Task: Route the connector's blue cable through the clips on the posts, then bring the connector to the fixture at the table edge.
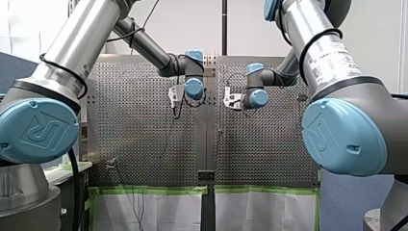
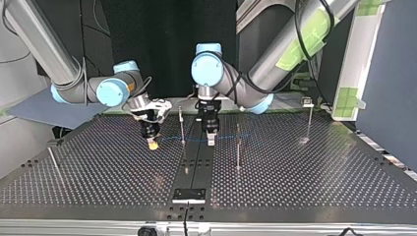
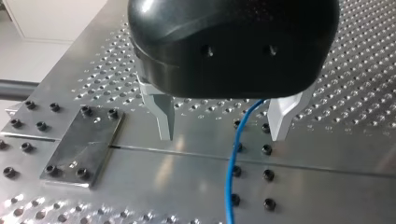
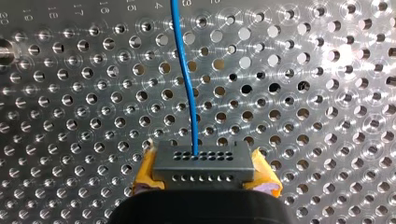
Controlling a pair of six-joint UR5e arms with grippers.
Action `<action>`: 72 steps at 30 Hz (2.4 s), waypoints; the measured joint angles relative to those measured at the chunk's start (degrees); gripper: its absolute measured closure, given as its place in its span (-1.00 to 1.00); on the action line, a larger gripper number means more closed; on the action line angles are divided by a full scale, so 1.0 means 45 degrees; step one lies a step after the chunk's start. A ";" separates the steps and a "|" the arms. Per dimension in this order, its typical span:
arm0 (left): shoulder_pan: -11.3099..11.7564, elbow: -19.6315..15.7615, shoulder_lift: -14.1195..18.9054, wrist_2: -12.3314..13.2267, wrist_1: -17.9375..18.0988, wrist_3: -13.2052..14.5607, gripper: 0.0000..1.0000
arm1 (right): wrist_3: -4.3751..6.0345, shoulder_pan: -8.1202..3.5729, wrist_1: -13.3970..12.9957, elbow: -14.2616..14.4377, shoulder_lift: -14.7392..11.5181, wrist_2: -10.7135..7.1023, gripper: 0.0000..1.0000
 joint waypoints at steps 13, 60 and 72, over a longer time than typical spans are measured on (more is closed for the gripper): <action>0.0181 0.0171 -0.0441 -0.0381 -0.0424 0.0258 -1.00 | 0.0001 -0.0020 0.0011 0.0000 0.0001 -0.0008 1.00; 0.0190 0.0748 -0.0551 -0.1068 -0.0522 0.1532 1.00 | 0.0001 -0.0050 -0.0047 -0.0001 -0.0001 -0.0006 1.00; 0.0176 0.0742 -0.0591 -0.0931 -0.0444 0.1520 1.00 | 0.0001 -0.0120 -0.0125 -0.0001 0.0002 -0.0012 1.00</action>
